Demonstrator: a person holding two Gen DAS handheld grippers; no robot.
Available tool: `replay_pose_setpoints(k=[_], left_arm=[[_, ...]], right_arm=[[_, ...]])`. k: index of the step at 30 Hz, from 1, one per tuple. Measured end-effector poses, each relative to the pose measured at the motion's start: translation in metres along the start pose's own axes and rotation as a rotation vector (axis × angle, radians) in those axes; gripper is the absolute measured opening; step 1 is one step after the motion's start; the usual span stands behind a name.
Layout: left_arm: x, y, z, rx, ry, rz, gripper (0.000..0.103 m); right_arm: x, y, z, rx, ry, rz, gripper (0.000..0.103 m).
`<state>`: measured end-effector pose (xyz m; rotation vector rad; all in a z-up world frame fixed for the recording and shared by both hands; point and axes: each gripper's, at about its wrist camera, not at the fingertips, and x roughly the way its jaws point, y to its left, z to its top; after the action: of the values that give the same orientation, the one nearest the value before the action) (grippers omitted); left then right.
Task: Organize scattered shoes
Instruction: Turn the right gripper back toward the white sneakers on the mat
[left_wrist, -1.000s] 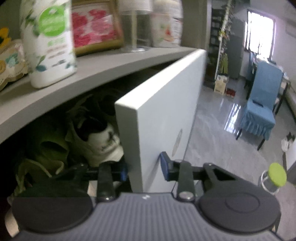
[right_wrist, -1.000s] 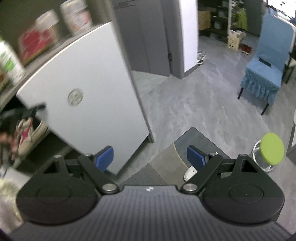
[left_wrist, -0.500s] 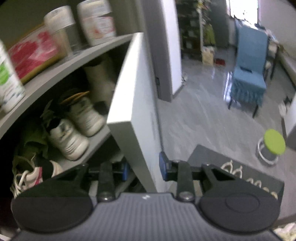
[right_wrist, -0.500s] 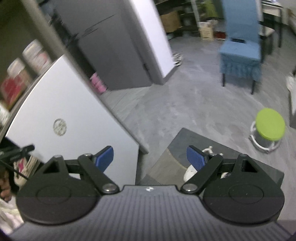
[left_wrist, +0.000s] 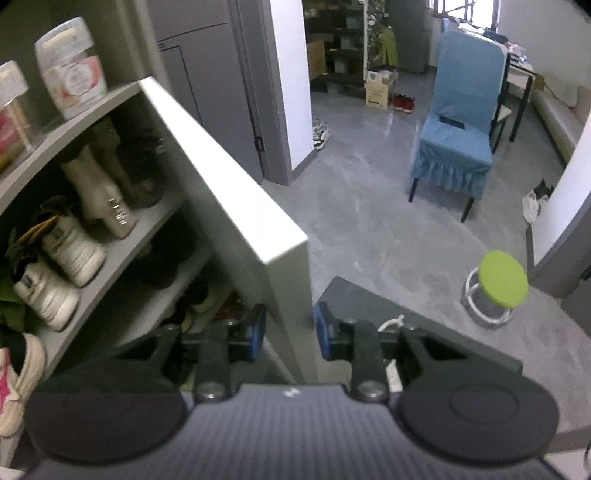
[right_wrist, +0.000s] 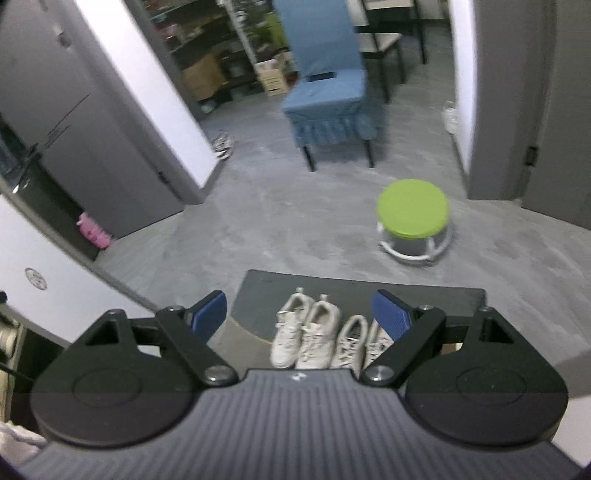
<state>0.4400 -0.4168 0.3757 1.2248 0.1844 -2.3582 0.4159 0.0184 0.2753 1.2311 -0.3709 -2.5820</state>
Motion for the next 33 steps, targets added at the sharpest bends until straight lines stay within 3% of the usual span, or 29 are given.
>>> replay_pose_setpoints(k=[13,17,19,21,28,33], left_arm=[[0.057,-0.073,0.072,-0.021,-0.05,-0.04,0.035],[0.072,-0.096,0.088,0.048,-0.075,-0.033,0.025],[0.078,-0.105,0.094,0.058,-0.076,-0.024,0.026],[0.082,-0.107,0.095,0.042,-0.053,-0.011,0.032],[0.078,-0.109,0.07,0.104,-0.057,0.008,0.029],[0.054,-0.091,0.024,0.058,-0.03,0.014,0.029]], right_arm=[[-0.027,-0.048,-0.017,0.093,-0.057,-0.065,0.088],[-0.037,-0.058,-0.023,0.081,-0.07,-0.097,0.088],[-0.041,-0.063,-0.028,0.088,-0.071,-0.116,0.088],[-0.032,-0.067,-0.033,0.105,-0.049,-0.129,0.088],[0.025,-0.082,-0.051,0.168,0.078,-0.158,0.088],[0.067,-0.092,-0.064,0.211,0.174,-0.178,0.088]])
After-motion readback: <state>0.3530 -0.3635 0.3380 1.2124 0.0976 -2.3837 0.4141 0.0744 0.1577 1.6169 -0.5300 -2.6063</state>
